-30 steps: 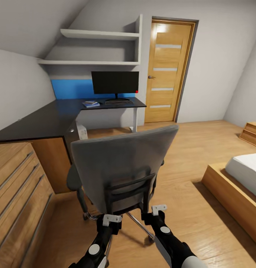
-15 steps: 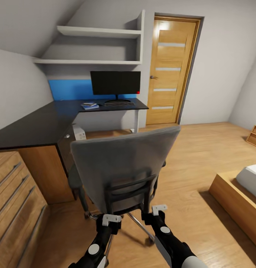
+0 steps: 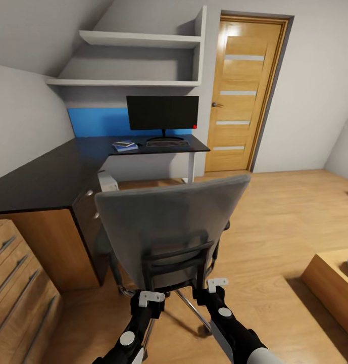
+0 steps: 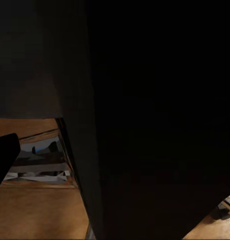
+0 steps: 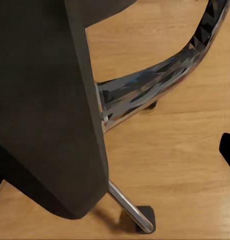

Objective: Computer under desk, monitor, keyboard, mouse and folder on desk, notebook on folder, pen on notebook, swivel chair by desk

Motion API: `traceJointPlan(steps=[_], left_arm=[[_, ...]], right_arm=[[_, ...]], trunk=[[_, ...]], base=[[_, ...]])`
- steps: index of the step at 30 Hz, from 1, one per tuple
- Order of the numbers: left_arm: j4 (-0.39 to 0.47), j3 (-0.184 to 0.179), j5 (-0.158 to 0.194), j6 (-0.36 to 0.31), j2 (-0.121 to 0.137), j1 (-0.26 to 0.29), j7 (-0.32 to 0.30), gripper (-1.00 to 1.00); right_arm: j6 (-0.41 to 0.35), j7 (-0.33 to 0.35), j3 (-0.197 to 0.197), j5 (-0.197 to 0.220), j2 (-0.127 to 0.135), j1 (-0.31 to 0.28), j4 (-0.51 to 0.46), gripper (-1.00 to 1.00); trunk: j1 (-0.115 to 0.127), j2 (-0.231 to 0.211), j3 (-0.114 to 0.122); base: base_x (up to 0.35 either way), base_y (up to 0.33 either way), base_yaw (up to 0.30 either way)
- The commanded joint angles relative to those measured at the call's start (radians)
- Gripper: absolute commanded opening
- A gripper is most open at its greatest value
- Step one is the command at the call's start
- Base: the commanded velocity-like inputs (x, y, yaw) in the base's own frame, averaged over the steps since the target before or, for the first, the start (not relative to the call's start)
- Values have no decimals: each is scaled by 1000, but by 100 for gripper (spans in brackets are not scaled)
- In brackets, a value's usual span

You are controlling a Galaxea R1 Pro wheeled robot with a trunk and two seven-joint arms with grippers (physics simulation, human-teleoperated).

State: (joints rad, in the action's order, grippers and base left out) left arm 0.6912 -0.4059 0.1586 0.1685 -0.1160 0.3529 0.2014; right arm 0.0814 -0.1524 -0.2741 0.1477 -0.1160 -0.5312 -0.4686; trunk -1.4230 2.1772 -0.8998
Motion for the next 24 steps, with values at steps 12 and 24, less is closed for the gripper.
traceJointPlan(steps=[12,24], left_arm=[[-1,-7,10,5,1,1,7,100],[-1,0,10,5,7,1,7,100]], right_arm=[[4,-7,-8,10,1,-1,1,100],[4,-7,-9,10,0,-1,2,100]], trunk=[[0,0,-1],[0,0,-1]], base=[[333,-33,0],[333,-70,0]])
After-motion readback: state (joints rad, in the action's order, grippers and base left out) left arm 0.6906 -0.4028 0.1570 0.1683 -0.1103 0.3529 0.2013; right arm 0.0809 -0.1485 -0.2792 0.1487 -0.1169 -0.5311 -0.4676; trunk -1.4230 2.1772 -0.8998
